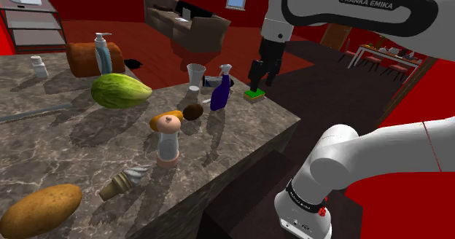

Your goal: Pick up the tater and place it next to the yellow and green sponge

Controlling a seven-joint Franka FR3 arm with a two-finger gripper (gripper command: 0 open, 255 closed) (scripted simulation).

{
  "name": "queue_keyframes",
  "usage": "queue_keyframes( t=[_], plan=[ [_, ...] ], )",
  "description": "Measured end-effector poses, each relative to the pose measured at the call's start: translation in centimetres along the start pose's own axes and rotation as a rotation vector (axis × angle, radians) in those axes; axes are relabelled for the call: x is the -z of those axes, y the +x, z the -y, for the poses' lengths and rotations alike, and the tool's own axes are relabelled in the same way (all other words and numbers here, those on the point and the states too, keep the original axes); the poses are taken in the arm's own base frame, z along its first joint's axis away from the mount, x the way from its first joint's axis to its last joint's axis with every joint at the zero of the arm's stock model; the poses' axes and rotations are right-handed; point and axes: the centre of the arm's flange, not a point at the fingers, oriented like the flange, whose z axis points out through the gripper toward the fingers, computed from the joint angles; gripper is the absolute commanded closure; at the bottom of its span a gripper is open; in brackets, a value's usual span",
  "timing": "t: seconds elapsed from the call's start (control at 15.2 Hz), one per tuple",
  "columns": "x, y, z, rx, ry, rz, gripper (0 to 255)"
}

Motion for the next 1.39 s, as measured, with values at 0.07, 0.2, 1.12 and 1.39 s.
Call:
queue_keyframes(
  t=[0.07,0.2,1.12,1.39],
  plan=[
    [0.0,0.0,0.0,0.0,0.0,0.0,0],
    [-0.8,1.3,0.2,0.056,-0.003,-0.004,0],
    [-8.3,15.5,6.1,0.707,-0.034,-0.059,0],
    [-10.6,18.3,9.2,0.897,-0.043,-0.075,0]
  ],
)
